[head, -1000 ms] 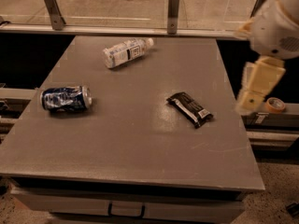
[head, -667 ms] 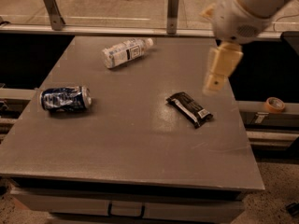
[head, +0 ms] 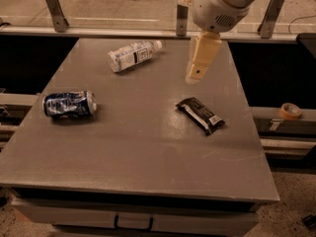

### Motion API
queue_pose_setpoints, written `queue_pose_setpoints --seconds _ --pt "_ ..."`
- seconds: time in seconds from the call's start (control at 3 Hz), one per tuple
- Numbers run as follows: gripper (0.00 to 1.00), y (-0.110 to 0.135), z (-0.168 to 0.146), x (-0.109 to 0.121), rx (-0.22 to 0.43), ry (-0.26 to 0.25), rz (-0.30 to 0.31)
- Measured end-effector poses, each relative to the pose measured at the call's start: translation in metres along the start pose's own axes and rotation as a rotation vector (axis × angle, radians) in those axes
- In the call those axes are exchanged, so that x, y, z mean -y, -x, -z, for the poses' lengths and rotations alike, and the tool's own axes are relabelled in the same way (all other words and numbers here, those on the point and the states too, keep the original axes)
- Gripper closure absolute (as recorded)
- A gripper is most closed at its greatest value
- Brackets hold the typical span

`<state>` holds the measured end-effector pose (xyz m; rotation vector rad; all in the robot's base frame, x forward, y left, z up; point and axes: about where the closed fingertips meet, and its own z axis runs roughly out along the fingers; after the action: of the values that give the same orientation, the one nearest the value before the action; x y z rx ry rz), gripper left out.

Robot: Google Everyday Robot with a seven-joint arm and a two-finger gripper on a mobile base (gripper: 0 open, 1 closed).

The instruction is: Place blue plastic bottle upright

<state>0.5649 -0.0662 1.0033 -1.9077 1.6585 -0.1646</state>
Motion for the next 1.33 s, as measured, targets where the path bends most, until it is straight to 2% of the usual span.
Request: queue_pose_setpoints --seconds 0.33,0.67,1.33 --pt "0.00 0.002 -0.002 0.006 0.012 -0.021 0.000" --pt "0.00 0.012 -0.030 0.035 0.051 -0.060 0.067" --pt "0.00 0.030 -0.117 0.099 0.067 -0.070 0.202"
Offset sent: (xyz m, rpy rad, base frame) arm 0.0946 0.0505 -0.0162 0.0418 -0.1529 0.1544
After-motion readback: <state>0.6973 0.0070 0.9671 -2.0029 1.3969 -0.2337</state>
